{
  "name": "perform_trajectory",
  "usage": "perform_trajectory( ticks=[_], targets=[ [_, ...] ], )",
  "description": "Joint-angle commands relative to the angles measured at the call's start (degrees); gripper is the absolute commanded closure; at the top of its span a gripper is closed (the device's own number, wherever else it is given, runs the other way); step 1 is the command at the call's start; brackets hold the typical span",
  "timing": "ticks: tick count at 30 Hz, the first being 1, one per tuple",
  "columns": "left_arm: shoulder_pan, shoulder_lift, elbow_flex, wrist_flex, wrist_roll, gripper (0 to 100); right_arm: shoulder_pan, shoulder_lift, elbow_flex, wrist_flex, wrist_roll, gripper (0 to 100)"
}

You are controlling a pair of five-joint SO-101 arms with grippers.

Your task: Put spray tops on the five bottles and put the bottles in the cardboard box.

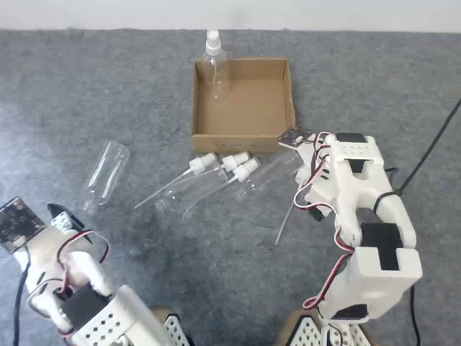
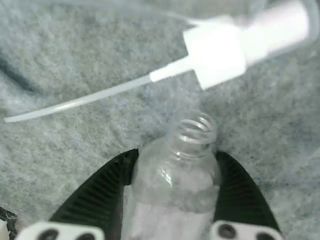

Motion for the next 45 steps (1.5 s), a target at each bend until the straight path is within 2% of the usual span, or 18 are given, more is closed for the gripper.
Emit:
perform_trajectory(
  ticks=[1,9,21,33,45],
  targets=[
    [0.18,-1.14,-0.84,-2.64,-0.79,88,0.75,-6.37,-0.53,1.1,-0.79,87.2],
    [0.26,-1.14,-0.84,-2.64,-0.79,88,-4.79,-18.68,-0.44,13.41,-1.67,87.5],
    [0.26,-1.14,-0.84,-2.64,-0.79,88,-18.07,-33.98,-0.44,19.65,-16.44,87.6],
    [0.26,-1.14,-0.84,-2.64,-0.79,88,-28.88,-41.36,0.26,16.4,-27.08,87.6],
    [0.26,-1.14,-0.84,-2.64,-0.79,88,-29.58,-59.03,15.82,0.48,-29.36,87.6]
  ],
)
